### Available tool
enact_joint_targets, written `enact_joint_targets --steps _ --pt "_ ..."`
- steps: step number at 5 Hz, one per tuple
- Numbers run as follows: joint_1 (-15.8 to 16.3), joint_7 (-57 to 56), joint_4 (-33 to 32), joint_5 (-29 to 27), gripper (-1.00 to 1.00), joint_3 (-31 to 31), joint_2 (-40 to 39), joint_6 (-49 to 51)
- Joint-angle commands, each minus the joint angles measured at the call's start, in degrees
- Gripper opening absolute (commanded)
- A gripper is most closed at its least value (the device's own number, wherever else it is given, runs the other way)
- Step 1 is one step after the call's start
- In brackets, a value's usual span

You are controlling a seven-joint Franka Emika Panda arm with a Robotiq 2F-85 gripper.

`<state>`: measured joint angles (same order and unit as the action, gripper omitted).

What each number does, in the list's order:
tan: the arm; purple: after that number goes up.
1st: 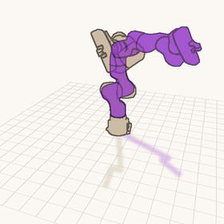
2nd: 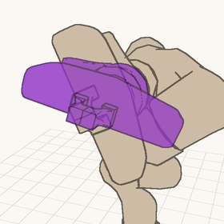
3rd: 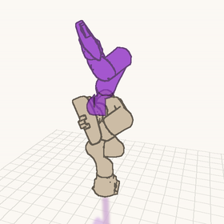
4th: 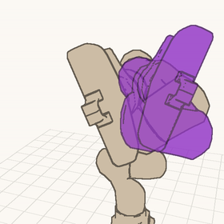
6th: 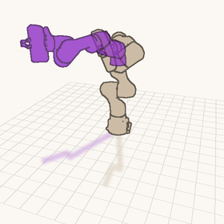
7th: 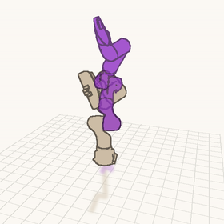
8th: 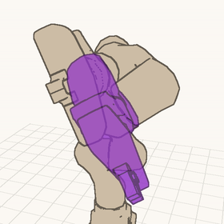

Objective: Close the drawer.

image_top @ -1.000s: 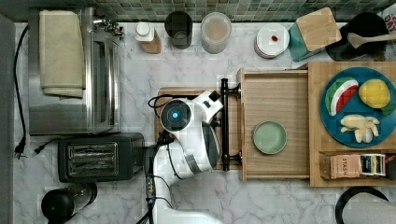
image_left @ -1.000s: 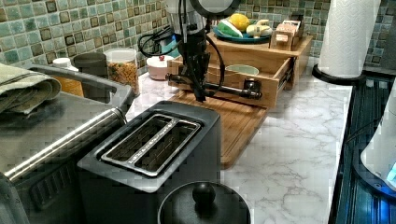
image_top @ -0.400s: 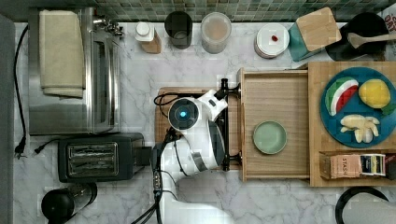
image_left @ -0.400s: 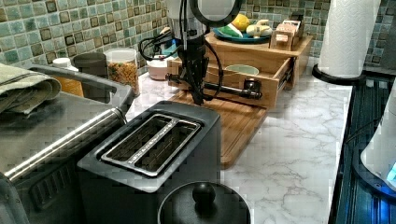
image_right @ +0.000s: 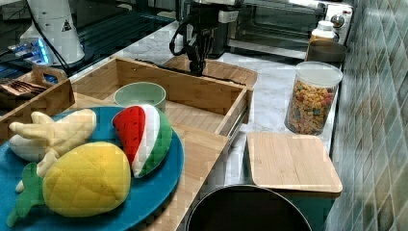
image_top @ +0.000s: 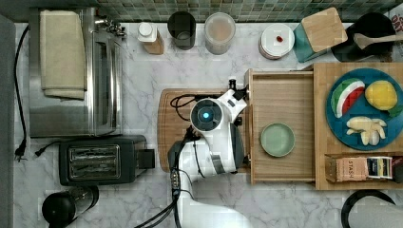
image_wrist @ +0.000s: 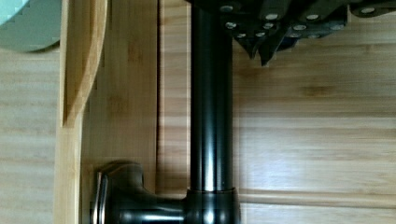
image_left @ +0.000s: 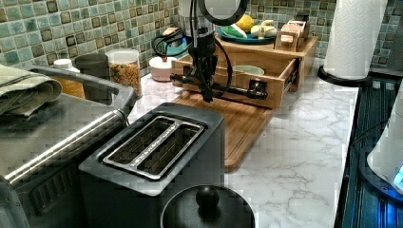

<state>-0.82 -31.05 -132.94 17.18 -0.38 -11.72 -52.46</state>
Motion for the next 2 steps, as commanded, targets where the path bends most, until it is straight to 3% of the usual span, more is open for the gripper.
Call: enact_joint_targets --steps 1,2 --pt "-10.66 -12.84 10.96 -4.73 -1.00 6.61 2.15 7.70" --pt "-14.50 -18.55 12.71 -7.11 -1.00 7.95 1.91 7.06"
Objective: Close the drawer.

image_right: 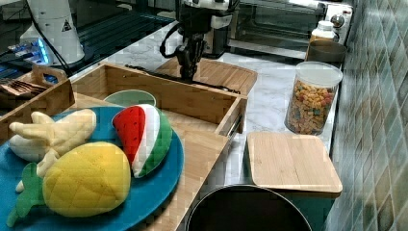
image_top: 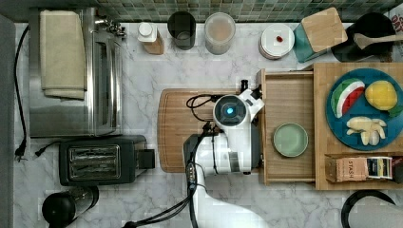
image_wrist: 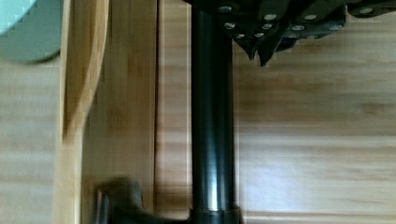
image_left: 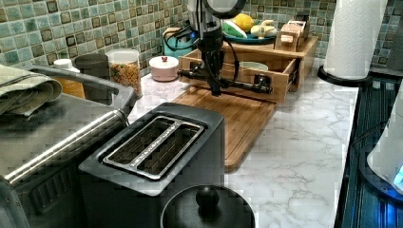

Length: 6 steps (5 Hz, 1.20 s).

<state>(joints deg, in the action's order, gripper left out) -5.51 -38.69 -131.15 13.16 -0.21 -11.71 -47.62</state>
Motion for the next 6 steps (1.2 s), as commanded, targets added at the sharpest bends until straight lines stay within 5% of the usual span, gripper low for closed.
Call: enact_joint_targets --steps 1,3,6 --pt "-12.40 -18.84 10.52 -4.62 -1.00 9.33 1.60 -0.41" --pt "-18.51 -32.33 10.50 -9.04 -1.00 9.91 -0.63 -7.81" --pt "-19.69 -35.25 9.05 -8.81 -1.00 10.22 -0.95 -12.15"
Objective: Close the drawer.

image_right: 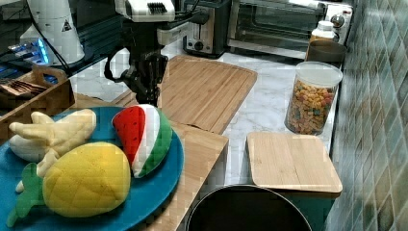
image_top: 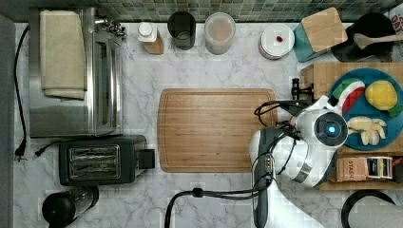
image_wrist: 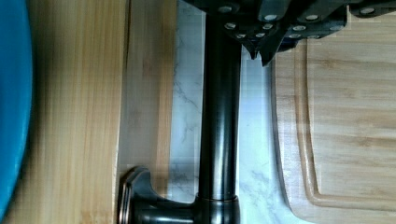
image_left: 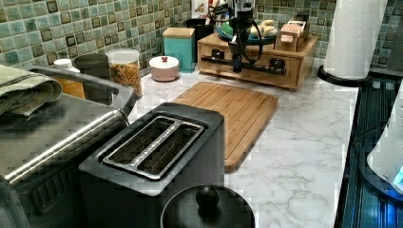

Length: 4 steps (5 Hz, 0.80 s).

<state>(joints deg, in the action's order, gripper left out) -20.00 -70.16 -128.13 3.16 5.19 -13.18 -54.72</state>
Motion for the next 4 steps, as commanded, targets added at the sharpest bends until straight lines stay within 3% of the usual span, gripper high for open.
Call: enact_joint_targets --steps 1,4 --pt "-5.12 -3.80 6.03 1.15 -1.00 4.91 0.51 -5.04" --pt "-4.43 -3.98 6.03 0.87 -1.00 5.59 0.48 -5.04"
